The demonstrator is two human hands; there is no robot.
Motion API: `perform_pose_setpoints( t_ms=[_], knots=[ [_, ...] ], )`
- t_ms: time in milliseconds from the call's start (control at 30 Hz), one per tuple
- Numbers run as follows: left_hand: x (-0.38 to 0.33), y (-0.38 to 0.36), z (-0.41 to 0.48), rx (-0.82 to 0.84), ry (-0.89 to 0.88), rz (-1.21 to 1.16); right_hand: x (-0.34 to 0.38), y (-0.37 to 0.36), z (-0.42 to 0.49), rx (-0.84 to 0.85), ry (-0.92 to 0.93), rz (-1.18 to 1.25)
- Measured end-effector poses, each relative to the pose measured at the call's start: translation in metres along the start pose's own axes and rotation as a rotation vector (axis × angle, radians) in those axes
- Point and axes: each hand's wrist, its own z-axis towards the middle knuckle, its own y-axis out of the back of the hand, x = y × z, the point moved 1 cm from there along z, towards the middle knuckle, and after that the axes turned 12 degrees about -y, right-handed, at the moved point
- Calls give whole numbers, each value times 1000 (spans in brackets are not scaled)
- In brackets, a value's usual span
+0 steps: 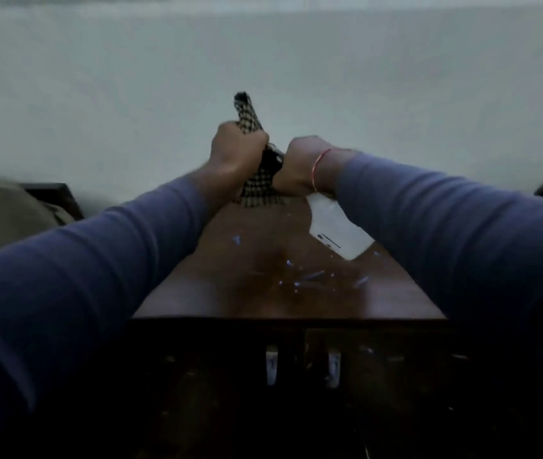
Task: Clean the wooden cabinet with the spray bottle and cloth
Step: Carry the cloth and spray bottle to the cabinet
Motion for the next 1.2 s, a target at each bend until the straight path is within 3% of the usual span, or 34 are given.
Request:
perform_pose_setpoints(
  t_ms=[100, 267, 433, 1000, 1200],
  knots=[
    [-15, 47, -75, -91, -7, -74, 19, 4, -88, -76, 74, 2],
    [-45, 119, -199, -172, 138, -99, 44, -8, -224, -12, 123, 52],
    [-64, 151, -242, -244, 133, -112, 49, 3, -283, 13, 186, 141],
    [-74, 150, -197, -254, 46, 20, 57, 4, -238, -80, 139, 258],
    [-56, 139, -201, -212, 62, 62, 46, -15, -235, -42, 109, 280]
  ],
)
